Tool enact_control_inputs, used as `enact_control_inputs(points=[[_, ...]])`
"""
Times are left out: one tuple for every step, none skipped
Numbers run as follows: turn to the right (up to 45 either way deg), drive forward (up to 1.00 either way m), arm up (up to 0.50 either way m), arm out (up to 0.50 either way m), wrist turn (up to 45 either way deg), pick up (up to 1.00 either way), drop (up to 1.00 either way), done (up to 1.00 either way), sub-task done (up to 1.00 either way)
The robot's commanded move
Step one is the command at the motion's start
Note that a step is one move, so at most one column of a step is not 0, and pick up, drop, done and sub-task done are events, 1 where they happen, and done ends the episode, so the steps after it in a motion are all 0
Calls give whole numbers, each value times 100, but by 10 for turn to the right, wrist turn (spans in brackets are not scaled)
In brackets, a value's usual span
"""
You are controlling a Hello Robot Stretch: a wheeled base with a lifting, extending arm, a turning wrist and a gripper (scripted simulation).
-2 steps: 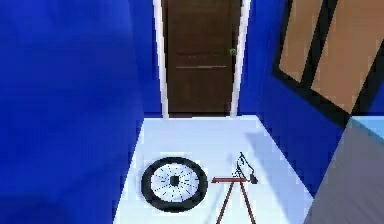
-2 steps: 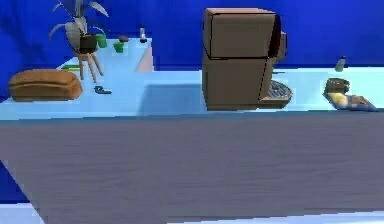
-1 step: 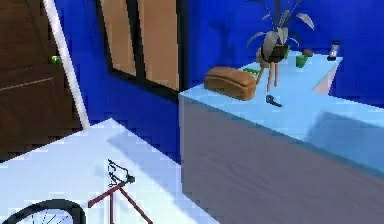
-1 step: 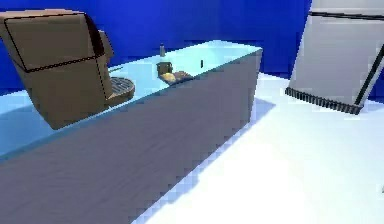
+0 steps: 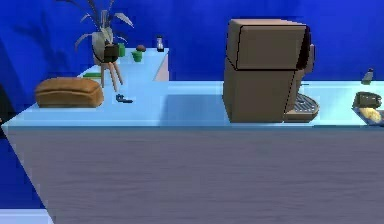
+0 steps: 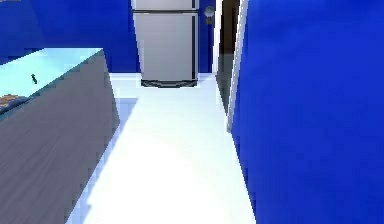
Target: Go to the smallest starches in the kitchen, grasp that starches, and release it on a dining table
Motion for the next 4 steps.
enact_control_inputs(points=[[0,20,0,0,0,0,0,0,0],[-450,0,0,0,0,0,0,0,0],[0,20,0,0,0,0,0,0,0],[450,0,0,0,0,0,0,0,0]])
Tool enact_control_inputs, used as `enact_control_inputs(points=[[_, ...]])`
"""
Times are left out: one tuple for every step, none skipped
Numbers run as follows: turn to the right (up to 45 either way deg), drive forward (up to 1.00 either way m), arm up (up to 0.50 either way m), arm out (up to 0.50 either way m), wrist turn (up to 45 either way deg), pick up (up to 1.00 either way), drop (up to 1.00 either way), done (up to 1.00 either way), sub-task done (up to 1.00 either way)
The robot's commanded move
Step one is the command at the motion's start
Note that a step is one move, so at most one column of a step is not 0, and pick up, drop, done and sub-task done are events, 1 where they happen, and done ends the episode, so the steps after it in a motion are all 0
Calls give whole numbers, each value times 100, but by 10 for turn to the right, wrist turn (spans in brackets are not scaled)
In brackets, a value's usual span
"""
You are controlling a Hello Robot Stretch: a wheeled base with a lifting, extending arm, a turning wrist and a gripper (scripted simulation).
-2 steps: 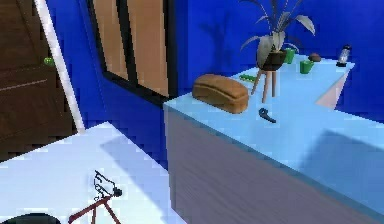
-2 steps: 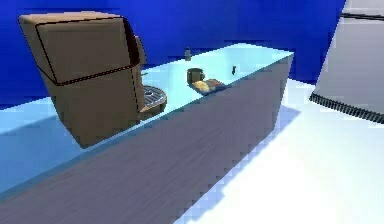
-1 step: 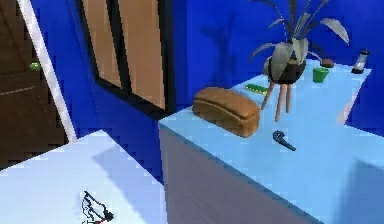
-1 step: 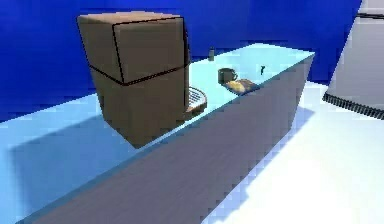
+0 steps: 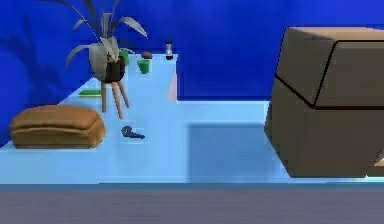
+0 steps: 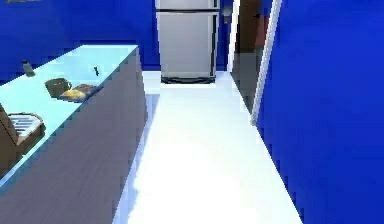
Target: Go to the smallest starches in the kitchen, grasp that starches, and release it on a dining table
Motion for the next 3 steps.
enact_control_inputs(points=[[450,0,0,0,0,0,0,0,0],[420,0,0,0,0,0,0,0,0],[0,100,0,0,0,0,0,0,0]])
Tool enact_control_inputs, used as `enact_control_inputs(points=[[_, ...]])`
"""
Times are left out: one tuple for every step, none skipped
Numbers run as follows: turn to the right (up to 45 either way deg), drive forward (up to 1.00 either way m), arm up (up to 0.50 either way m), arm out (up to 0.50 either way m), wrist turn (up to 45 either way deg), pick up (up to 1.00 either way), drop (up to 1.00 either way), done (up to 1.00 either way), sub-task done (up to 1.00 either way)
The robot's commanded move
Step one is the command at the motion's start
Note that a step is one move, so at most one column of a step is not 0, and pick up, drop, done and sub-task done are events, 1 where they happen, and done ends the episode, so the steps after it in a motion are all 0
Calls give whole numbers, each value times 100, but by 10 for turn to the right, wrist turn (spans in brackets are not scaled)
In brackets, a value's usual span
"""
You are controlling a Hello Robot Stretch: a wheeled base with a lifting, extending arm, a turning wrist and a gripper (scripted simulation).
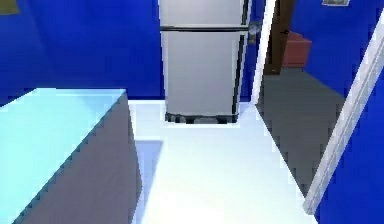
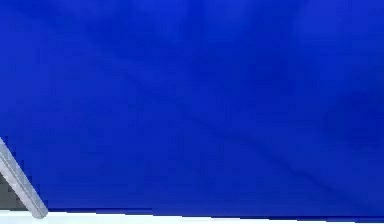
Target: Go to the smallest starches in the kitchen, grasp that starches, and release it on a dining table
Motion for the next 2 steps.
enact_control_inputs(points=[[30,0,0,0,0,0,0,0,0],[0,100,0,0,0,0,0,0,0]])
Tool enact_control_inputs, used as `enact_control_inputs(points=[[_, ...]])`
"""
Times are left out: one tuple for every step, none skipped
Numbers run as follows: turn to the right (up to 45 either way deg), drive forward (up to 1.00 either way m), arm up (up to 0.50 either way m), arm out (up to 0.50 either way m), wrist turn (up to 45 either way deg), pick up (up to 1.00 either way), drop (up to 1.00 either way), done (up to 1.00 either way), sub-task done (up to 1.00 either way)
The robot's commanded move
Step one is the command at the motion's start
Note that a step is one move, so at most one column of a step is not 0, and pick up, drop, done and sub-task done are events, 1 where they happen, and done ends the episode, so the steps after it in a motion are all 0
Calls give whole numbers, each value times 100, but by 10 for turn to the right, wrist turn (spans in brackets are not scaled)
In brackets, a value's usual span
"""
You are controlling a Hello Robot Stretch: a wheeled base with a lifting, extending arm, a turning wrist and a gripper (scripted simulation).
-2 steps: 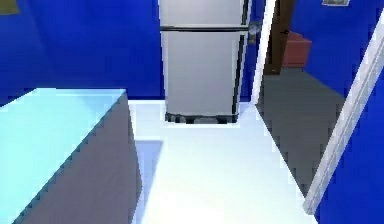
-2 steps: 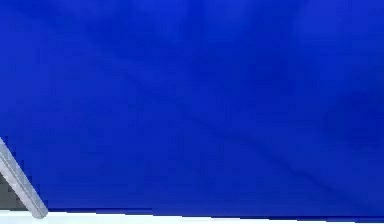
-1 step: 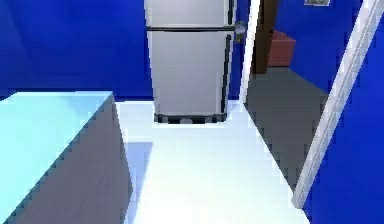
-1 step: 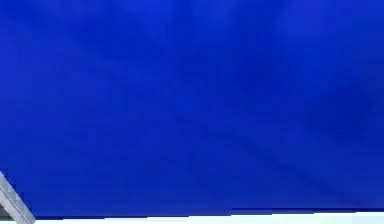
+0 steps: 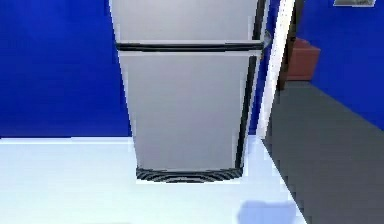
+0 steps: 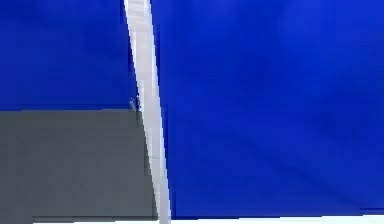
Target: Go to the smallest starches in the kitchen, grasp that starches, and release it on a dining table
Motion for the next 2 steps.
enact_control_inputs(points=[[0,40,0,0,0,0,0,0,0],[-330,0,0,0,0,0,0,0,0]])
